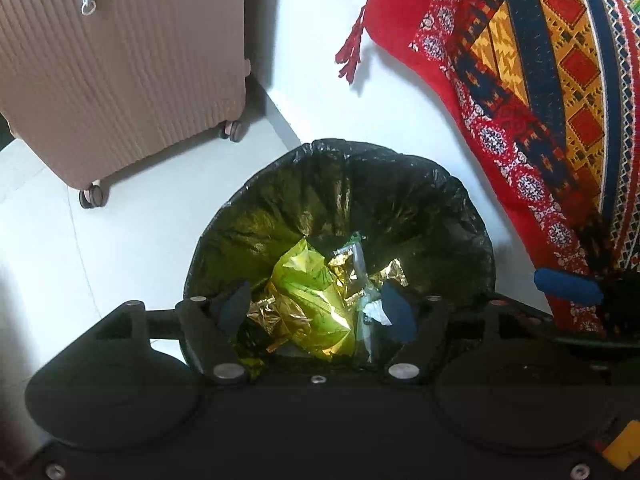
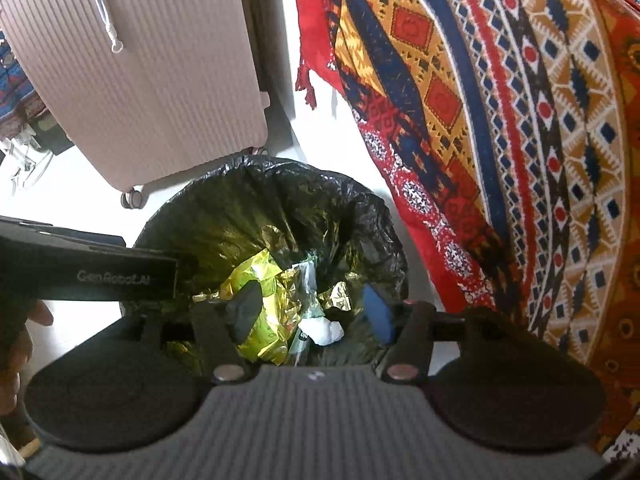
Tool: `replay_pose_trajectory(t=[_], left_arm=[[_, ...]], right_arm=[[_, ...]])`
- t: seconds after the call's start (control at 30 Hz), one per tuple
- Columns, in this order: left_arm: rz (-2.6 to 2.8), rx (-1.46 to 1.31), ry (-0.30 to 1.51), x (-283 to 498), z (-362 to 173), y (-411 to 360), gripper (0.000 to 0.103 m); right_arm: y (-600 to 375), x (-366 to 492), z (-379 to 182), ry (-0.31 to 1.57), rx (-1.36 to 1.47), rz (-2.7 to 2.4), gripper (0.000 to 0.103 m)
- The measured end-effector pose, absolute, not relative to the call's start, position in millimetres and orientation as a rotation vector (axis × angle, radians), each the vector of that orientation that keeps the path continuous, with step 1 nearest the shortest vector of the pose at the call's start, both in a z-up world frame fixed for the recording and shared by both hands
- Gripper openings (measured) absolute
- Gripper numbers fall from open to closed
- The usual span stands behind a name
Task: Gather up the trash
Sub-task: 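Open both tools to drop the tissue and foil wrapper into the bin, then move both tools back toward the remaining trash on the rug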
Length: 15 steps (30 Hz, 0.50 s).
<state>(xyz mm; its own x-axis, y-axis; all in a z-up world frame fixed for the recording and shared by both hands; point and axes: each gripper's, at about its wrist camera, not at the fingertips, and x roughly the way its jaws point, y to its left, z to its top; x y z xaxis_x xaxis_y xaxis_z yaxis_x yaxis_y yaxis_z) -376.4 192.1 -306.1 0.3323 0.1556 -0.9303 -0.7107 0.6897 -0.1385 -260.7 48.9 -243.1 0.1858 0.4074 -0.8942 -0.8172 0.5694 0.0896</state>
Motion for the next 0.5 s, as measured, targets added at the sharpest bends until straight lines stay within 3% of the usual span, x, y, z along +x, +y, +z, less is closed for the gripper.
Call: replay_pose_trajectory(t=[0.5], left_arm=[[0.613,-0.581,1.071,-372,-290,190,0.075]], right_arm=[[41,-260,-225,1.035,-0.435,0.890,0.076]])
